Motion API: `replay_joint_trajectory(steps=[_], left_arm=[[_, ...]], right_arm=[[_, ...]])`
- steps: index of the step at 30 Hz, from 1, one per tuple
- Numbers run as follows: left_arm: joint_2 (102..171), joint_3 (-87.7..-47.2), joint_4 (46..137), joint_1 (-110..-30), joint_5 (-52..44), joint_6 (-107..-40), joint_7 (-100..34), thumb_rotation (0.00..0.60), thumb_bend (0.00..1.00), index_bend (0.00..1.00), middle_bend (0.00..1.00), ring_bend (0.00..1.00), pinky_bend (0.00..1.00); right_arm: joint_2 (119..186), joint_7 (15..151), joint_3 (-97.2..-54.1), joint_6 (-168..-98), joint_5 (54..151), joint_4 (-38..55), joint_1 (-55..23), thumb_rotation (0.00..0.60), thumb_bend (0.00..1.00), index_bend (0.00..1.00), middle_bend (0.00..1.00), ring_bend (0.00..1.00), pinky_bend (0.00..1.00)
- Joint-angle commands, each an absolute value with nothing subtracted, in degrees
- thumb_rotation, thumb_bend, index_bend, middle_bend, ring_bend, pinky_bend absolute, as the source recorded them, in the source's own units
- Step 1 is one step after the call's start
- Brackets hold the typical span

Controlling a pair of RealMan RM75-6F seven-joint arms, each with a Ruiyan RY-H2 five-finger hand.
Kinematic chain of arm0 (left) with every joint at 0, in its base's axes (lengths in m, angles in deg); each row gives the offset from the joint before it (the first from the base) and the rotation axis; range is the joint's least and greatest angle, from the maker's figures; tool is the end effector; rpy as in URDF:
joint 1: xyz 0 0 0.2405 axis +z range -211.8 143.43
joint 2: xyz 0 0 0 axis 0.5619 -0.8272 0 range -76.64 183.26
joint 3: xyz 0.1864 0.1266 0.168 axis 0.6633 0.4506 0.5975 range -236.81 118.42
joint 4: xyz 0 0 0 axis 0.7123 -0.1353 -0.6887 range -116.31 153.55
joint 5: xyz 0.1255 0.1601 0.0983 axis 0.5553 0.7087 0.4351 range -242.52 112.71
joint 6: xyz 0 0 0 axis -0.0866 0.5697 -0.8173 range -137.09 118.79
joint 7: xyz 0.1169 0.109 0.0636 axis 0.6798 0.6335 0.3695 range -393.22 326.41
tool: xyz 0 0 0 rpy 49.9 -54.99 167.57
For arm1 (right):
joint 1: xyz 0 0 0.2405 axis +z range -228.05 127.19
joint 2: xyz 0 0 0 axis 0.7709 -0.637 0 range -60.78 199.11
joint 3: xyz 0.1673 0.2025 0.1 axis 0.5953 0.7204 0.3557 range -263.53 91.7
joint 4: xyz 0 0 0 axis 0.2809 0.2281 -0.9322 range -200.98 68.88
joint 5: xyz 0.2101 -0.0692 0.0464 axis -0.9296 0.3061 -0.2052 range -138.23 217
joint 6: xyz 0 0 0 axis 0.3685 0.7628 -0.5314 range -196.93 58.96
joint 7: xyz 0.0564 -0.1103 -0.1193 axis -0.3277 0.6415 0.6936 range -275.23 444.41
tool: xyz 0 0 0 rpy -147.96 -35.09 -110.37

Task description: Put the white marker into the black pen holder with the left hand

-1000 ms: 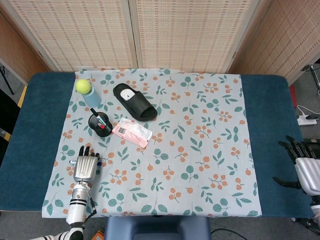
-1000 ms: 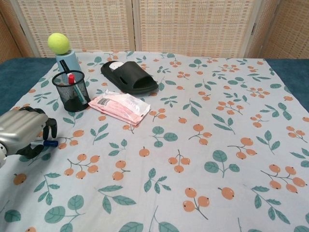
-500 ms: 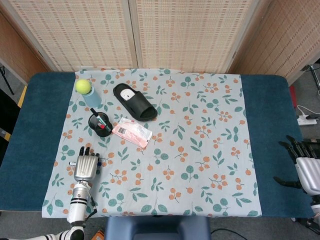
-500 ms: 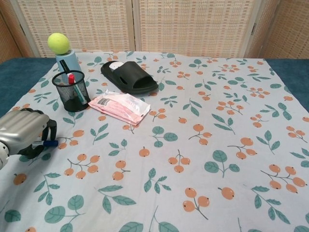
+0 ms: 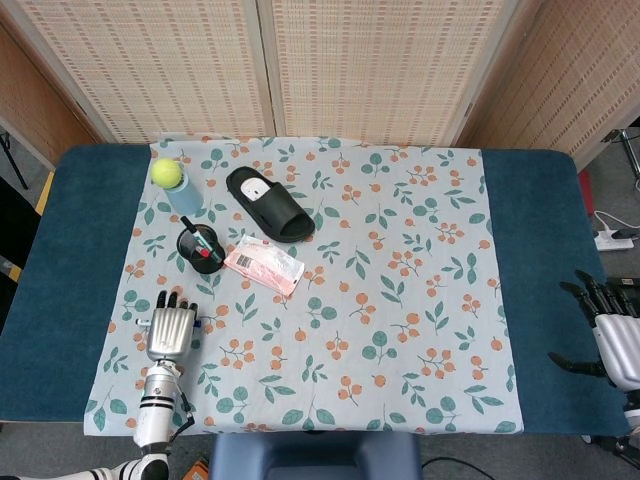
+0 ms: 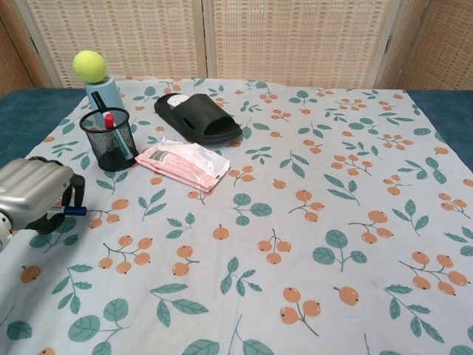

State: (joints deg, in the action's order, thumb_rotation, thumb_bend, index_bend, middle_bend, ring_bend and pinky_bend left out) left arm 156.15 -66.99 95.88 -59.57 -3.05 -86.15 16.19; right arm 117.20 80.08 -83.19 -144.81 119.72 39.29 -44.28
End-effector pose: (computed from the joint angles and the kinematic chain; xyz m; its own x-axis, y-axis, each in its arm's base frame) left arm -0.2463 0.3150 -0.0650 0.7101 0.1254 0.6929 0.7010 -0.0327 -0.7124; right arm -0.3277 -0.2132 0.2073 0.3516 -0.1475 0.9245 -0.9285 0.0712 0.3645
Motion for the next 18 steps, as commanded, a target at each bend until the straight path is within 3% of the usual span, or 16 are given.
replay_joint_trajectory(steps=[1, 7, 18], left_arm=[[155.2, -67.3, 97.5, -59.5, -1.1, -88.0, 15.9, 0.600, 0.38, 0.52, 0.52, 0.19, 0.16], [148.1, -71.1, 106.2, -60.0, 3.6, -89.3, 5.8, 0.600, 0.38, 0.52, 0.52, 0.20, 0.17], [120.6, -87.1, 122.7, -61.1, -1.6, -70.3, -37.2, 0.600, 0.38, 0.52, 0.52, 0.21, 0.21]], right_arm=[[117.2, 79.9, -83.2, -144.8, 119.8, 39.2, -44.3, 0.600, 0.00, 0.16, 0.00, 0.07, 0.00], [117.1, 78.8, -83.2, -145.4, 120.5, 38.9, -44.5, 0.600, 0.00, 0.16, 0.00, 0.07, 0.00], [116.9, 78.3, -83.3, -146.5, 121.3, 38.8, -45.0, 0.600, 0.00, 0.15, 0.00, 0.07, 0.00]])
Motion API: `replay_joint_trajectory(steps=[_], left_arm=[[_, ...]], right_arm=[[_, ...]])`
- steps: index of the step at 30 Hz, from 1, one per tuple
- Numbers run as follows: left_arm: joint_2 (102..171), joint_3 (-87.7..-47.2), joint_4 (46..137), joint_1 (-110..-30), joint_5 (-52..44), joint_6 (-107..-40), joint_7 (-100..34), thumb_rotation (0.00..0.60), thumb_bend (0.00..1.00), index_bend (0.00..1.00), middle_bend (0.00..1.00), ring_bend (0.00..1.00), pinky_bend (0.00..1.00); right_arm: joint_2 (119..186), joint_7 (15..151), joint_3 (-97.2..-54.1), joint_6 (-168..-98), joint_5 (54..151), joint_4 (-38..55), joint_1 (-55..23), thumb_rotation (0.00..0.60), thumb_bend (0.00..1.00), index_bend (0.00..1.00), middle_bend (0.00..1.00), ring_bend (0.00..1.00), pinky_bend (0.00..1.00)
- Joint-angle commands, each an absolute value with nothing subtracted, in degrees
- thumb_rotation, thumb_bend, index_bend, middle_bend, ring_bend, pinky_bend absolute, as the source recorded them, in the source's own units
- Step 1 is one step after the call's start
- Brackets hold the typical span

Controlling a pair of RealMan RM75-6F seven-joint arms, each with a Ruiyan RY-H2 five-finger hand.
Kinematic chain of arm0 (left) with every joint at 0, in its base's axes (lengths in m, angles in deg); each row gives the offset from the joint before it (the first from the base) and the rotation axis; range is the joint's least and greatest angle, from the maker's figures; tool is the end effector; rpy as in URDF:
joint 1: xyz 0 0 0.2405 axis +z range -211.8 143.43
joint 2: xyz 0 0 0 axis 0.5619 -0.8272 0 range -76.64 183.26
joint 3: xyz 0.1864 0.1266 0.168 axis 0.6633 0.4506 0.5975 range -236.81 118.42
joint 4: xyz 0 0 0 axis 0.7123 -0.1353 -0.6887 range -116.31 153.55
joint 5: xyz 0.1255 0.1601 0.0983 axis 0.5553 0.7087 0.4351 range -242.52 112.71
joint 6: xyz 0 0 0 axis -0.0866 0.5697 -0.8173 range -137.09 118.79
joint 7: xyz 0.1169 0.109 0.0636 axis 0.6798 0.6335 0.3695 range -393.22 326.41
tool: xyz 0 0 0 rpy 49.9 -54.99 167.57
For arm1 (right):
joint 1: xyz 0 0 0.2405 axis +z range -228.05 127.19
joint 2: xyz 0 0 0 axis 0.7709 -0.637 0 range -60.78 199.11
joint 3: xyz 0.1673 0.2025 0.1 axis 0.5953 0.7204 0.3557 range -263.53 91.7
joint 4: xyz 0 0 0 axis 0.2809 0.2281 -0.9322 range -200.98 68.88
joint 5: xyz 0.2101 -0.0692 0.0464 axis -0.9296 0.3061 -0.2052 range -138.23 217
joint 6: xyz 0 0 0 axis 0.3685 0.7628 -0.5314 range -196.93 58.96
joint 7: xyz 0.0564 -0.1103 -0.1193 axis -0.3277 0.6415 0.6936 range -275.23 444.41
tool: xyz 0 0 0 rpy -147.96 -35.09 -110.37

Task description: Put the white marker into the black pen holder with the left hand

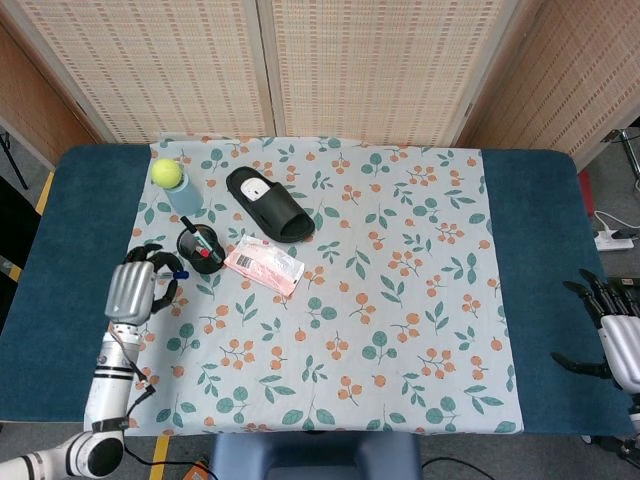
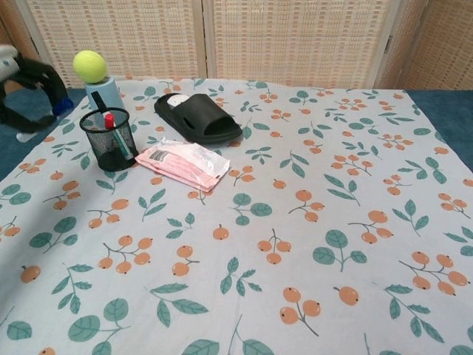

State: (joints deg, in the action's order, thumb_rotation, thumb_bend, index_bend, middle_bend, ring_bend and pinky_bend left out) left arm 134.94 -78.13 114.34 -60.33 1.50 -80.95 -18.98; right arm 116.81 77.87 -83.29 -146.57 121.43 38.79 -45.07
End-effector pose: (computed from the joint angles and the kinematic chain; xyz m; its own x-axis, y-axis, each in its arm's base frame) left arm -0.2084 0.3630 0.0684 0.1683 -0.0203 0.9855 0.9808 -0.0962 -0.1695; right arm -0.3263 -0.2095 0.2131 0.3374 -0.1228 0.9333 -0.9364 0.0583 0.3462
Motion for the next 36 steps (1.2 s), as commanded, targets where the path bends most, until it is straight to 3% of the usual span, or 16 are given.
replay_joint_trajectory(steps=[1, 8, 16, 36], left_arm=[[118.9, -88.2, 122.9, -61.2, -1.8, -69.0, -39.6, 0.600, 0.38, 0.52, 0.52, 0.21, 0.21], [111.9, -92.3, 119.5, -64.4, -3.6, -58.4, -53.9, 0.600, 0.38, 0.52, 0.53, 0.21, 0.21], [115.6, -91.2, 112.3, -68.8, -1.7, -49.3, -68.2, 0.600, 0.38, 0.52, 0.53, 0.21, 0.21], [126.2, -85.1, 96.1, -73.8, 5.0, -48.3, -80.6, 0.600, 0.38, 0.52, 0.53, 0.20, 0.20]], right_arm=[[117.0, 78.5, -83.2, -146.4, 121.1, 38.8, -45.0, 0.600, 0.00, 0.15, 0.00, 0.07, 0.00], [117.3, 80.0, -82.9, -145.8, 119.7, 39.1, -44.7, 0.600, 0.00, 0.15, 0.00, 0.07, 0.00], [117.8, 81.9, -82.6, -145.0, 117.8, 39.4, -44.4, 0.600, 0.00, 0.15, 0.00, 0.07, 0.00], [118.4, 83.4, -82.1, -143.4, 115.2, 39.1, -43.7, 0.600, 0.00, 0.14, 0.00, 0.07, 0.00]])
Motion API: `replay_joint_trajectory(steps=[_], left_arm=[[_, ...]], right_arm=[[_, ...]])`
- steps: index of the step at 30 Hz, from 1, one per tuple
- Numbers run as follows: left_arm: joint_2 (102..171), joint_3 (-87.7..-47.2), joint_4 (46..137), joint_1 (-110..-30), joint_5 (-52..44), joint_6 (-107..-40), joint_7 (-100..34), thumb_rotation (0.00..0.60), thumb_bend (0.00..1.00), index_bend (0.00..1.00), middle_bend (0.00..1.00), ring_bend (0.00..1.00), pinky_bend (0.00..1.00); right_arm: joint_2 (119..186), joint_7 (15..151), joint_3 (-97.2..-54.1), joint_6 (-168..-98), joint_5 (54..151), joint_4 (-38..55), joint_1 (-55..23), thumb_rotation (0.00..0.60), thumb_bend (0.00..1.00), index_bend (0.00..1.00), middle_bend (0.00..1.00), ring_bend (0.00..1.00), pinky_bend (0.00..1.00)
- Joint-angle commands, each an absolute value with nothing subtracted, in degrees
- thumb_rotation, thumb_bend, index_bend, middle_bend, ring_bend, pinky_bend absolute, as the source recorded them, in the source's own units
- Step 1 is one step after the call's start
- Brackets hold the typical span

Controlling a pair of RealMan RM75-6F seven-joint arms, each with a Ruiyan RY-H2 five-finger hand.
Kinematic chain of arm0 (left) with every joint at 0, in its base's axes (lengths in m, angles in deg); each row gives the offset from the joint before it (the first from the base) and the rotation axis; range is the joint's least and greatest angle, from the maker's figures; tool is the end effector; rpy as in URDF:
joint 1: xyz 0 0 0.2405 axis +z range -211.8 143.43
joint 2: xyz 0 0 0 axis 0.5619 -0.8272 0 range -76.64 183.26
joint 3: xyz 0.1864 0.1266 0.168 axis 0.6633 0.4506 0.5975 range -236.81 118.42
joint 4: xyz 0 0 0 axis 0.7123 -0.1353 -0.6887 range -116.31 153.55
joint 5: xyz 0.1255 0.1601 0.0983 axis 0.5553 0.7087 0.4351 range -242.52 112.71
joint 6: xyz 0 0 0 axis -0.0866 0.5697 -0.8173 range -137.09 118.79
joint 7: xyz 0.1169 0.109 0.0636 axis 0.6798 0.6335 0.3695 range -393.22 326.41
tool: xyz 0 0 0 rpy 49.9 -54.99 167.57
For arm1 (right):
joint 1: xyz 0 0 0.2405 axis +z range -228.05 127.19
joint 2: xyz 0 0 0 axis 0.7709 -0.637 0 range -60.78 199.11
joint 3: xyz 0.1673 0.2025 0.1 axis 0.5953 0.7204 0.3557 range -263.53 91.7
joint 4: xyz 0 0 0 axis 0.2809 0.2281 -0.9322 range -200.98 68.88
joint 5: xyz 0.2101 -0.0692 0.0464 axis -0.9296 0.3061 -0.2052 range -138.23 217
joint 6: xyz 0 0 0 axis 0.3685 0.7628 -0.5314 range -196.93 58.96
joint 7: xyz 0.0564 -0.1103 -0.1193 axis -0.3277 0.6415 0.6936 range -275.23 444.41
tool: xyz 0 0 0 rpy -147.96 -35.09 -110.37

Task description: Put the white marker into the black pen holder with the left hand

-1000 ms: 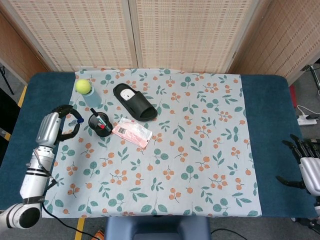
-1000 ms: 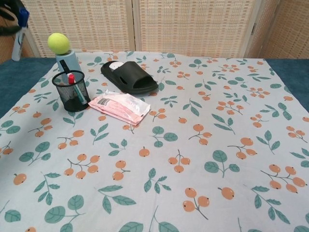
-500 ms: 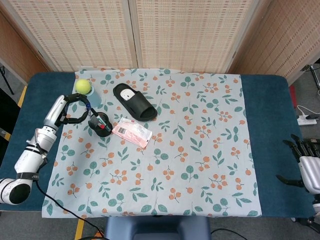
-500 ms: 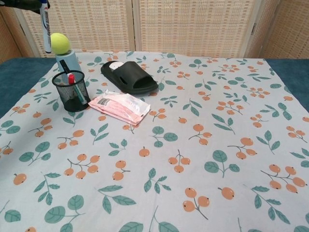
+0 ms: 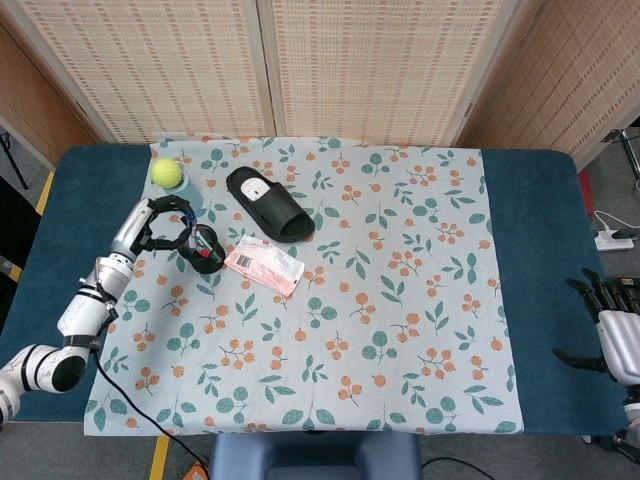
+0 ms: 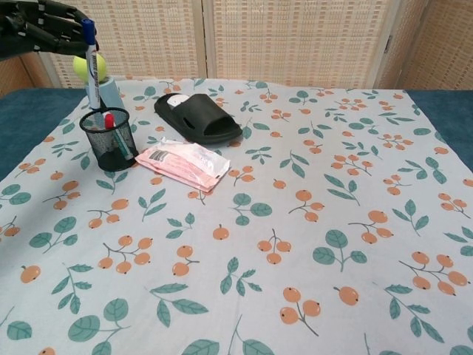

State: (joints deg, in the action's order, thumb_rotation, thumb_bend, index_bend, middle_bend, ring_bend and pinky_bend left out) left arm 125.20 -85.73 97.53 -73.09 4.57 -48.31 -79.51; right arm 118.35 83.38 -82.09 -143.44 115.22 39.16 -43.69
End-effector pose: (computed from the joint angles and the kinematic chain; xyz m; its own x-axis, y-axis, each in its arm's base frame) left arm -0.1963 0.4736 0.1105 -0.4346 0.2971 0.8502 0.8842 -0.0389 0.4656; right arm -0.3360 -0.2195 0.2049 0.3687 -0.1513 0.9171 -0.9133 0.1249 0.3878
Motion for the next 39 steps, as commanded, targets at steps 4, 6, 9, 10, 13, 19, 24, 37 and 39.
replay_joint_trajectory(steps=[4, 6, 9, 10, 13, 19, 24, 37, 39], left_arm=[[127.0, -84.2, 94.0, -74.5, 5.7, -48.1, -81.7, 0.600, 0.38, 0.53, 0.53, 0.20, 0.20], [127.4, -83.8, 93.2, -74.8, 6.1, -48.2, -82.3, 0.600, 0.38, 0.53, 0.53, 0.20, 0.20], [128.3, -83.3, 91.6, -75.1, 6.2, -48.6, -82.9, 0.600, 0.38, 0.53, 0.53, 0.20, 0.20], [128.8, -83.1, 90.7, -75.3, 6.2, -48.6, -83.1, 0.600, 0.38, 0.52, 0.53, 0.20, 0.20], [129.7, -82.7, 88.6, -75.7, 6.0, -48.6, -83.8, 0.600, 0.38, 0.52, 0.53, 0.20, 0.20], [131.4, -81.3, 85.2, -76.3, 6.5, -47.7, -85.6, 0.600, 0.38, 0.52, 0.52, 0.20, 0.20], [132.3, -80.0, 83.1, -76.5, 7.6, -47.6, -87.0, 0.600, 0.38, 0.49, 0.50, 0.19, 0.20], [130.3, -78.2, 84.1, -77.3, 11.7, -49.8, -90.1, 0.600, 0.38, 0.04, 0.00, 0.00, 0.07], [129.6, -78.3, 85.1, -76.9, 11.6, -52.0, -86.9, 0.600, 0.38, 0.04, 0.00, 0.00, 0.07]], right_arm=[[118.4, 83.5, -82.0, -143.2, 115.0, 39.1, -43.6, 0.600, 0.00, 0.14, 0.00, 0.07, 0.00], [118.5, 83.4, -82.0, -143.1, 115.0, 39.1, -43.5, 0.600, 0.00, 0.14, 0.00, 0.07, 0.00], [118.5, 83.6, -82.1, -142.8, 114.9, 39.1, -43.4, 0.600, 0.00, 0.14, 0.00, 0.07, 0.00], [118.5, 83.5, -82.1, -142.7, 114.8, 39.1, -43.4, 0.600, 0.00, 0.14, 0.00, 0.07, 0.00], [118.4, 83.6, -82.0, -142.9, 114.7, 39.1, -43.5, 0.600, 0.00, 0.14, 0.00, 0.07, 0.00], [118.5, 84.0, -82.0, -142.9, 114.7, 39.3, -43.5, 0.600, 0.00, 0.14, 0.00, 0.07, 0.00], [118.6, 84.3, -82.1, -142.3, 114.4, 39.3, -43.2, 0.600, 0.00, 0.14, 0.00, 0.07, 0.00], [118.4, 84.1, -82.0, -142.7, 114.5, 39.5, -43.4, 0.600, 0.00, 0.14, 0.00, 0.07, 0.00], [118.4, 83.8, -82.0, -142.8, 114.7, 39.5, -43.4, 0.600, 0.00, 0.14, 0.00, 0.07, 0.00]])
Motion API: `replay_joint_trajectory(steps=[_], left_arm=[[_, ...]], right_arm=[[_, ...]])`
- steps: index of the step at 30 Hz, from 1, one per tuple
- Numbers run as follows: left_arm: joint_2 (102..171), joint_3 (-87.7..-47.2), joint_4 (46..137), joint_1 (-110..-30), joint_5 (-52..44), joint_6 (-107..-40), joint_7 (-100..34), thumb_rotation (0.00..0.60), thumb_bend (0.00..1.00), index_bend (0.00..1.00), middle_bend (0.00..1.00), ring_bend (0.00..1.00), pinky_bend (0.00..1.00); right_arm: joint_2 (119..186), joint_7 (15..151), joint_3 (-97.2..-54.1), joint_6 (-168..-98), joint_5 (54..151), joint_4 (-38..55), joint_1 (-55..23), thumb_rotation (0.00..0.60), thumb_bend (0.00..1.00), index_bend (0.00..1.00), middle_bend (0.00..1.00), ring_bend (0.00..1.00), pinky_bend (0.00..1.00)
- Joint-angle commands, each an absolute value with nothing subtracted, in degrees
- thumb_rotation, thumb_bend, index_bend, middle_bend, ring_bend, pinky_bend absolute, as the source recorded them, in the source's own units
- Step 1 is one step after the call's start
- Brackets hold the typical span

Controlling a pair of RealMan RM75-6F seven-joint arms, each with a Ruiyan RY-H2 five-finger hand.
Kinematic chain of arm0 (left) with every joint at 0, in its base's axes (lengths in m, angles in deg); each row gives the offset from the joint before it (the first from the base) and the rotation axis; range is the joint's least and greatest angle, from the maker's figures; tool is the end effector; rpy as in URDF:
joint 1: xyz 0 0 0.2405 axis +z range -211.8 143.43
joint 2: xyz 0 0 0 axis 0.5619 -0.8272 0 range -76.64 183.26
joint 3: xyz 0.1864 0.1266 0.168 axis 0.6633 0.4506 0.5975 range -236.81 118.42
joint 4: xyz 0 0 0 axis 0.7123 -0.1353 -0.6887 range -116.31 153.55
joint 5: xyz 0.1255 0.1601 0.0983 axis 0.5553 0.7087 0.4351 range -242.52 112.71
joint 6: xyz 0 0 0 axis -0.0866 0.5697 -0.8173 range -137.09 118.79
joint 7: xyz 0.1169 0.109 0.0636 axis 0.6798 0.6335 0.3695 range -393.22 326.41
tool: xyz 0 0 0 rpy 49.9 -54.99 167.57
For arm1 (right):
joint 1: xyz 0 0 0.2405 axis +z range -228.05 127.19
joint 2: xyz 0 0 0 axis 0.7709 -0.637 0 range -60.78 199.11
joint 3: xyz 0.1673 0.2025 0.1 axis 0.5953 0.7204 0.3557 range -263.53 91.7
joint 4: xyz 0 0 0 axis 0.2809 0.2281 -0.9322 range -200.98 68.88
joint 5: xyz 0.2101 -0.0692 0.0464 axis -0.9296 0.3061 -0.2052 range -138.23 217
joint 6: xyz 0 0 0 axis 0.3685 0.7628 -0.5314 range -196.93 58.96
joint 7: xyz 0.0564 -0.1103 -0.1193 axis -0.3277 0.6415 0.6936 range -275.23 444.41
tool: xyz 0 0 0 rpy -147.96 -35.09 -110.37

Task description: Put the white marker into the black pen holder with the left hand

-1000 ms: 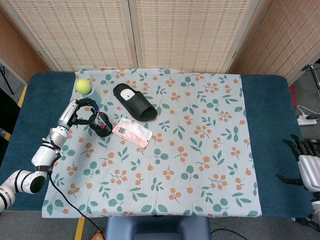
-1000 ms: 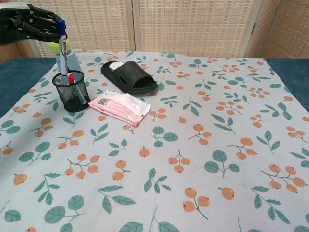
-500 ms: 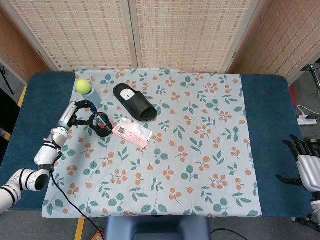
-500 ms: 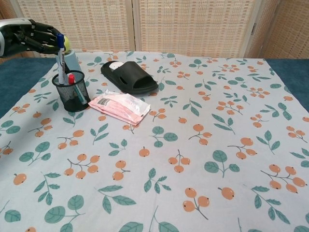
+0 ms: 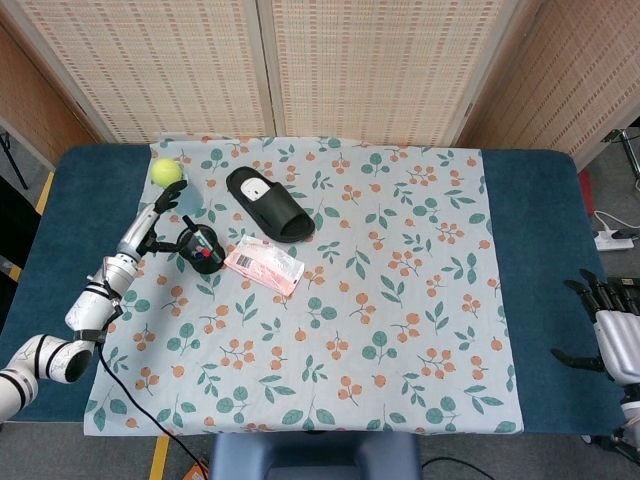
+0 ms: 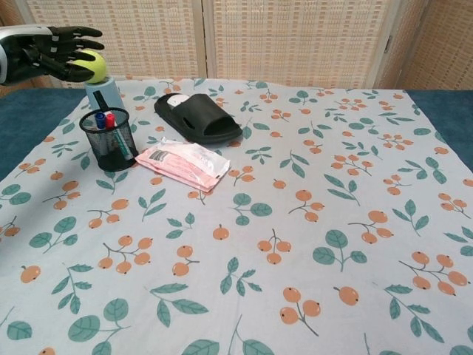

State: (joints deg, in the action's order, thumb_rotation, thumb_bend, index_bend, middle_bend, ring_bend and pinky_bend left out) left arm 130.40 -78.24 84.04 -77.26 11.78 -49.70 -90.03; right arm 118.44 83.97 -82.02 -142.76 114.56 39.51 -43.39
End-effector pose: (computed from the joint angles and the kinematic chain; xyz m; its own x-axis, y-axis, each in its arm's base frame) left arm -0.2248 0.4911 0.0873 -0.3811 0.3195 0.8676 0.9100 -0.0362 0.4130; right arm -0.3357 -0.2208 0.2025 0.3671 -0.1616 0.9160 -0.9124 0.1289 0.3884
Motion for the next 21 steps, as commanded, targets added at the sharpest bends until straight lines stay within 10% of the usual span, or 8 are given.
replay_joint_trajectory(steps=[1, 10, 21], left_arm=[[128.9, -78.4, 86.3, -76.2, 11.5, -54.6, -82.6, 0.600, 0.38, 0.04, 0.00, 0.00, 0.07], [121.6, -73.8, 110.0, -65.1, 11.5, -83.7, -20.6, 0.600, 0.38, 0.07, 0.02, 0.00, 0.07], [120.7, -60.4, 112.0, -49.0, 14.5, -96.6, -8.9, 0.600, 0.36, 0.07, 0.02, 0.00, 0.06]], right_arm=[[118.4, 83.6, -82.1, -142.7, 114.9, 39.4, -43.4, 0.600, 0.00, 0.14, 0.00, 0.07, 0.00], [117.8, 83.0, -82.7, -143.3, 116.9, 40.2, -43.7, 0.600, 0.00, 0.14, 0.00, 0.07, 0.00], [116.9, 82.7, -83.9, -145.1, 121.3, 41.8, -44.6, 0.600, 0.00, 0.14, 0.00, 0.07, 0.00]])
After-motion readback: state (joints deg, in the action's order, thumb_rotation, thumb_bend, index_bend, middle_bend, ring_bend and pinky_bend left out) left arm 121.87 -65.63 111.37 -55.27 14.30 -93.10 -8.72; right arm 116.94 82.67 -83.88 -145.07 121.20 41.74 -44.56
